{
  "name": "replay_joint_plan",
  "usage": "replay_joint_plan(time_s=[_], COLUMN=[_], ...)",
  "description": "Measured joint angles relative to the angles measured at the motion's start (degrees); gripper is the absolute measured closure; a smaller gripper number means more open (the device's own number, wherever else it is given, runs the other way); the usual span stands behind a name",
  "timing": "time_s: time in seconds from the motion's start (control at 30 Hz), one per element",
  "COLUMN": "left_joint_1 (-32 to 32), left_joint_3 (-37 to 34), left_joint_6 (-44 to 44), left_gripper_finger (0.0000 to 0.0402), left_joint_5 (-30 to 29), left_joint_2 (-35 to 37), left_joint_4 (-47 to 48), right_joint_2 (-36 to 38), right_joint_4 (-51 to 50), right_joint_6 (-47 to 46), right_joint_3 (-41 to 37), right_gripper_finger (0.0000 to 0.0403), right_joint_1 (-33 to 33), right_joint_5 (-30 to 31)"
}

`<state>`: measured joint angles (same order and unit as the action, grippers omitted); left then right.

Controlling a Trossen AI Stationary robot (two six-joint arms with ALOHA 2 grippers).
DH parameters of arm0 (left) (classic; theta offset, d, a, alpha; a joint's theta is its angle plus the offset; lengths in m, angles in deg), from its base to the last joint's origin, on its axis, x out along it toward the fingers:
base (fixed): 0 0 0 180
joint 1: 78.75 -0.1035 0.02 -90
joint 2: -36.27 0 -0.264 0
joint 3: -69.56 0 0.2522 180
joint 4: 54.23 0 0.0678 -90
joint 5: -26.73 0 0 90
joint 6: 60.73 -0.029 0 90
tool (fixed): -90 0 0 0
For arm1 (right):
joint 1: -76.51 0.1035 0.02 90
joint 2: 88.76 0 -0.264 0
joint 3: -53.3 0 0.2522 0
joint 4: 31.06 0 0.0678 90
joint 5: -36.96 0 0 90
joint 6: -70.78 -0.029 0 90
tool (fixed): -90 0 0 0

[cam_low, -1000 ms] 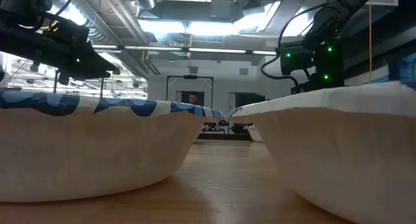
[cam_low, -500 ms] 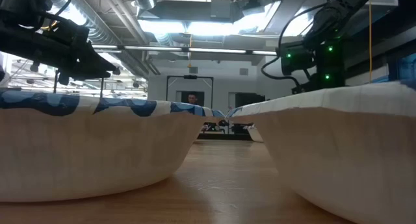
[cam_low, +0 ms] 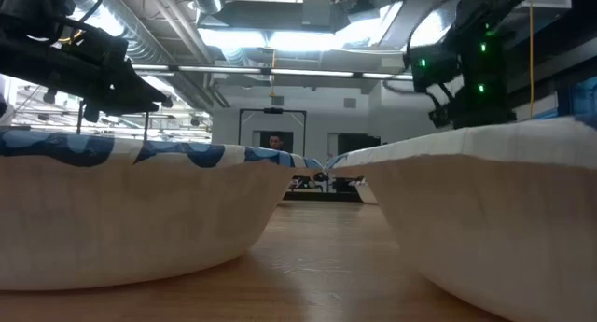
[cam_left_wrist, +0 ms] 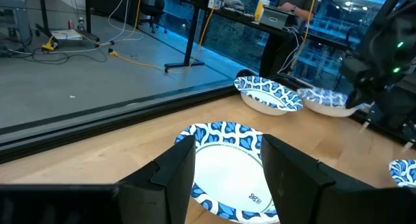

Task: Nest bowls inside each other
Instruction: Stack the white bowl on top of the white bowl

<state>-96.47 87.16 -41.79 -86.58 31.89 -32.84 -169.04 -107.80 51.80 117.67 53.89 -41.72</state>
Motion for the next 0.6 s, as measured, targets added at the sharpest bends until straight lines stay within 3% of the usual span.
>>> replay_joint_plan(time_s=[0.3,0.6], left_joint_1=[0.0,0.0], left_joint_3=[0.0,0.0], left_joint_6=[0.0,0.0], left_gripper_finger=[0.0232,0.0232], left_joint_5=[0.0,-0.1], left_joint_2=[0.0,0.0], left_joint_4=[0.0,0.0], right_joint_2=[2.2,2.1], right_joint_4=[-5.1,-7.1], right_joint_6=[3.0,6.1], right_joint_3=[16.8,31.1], right_gripper_finger=[0.0397,0.0397], right_joint_1=[9.3,23.8], right_joint_5=[-1.1,-4.9])
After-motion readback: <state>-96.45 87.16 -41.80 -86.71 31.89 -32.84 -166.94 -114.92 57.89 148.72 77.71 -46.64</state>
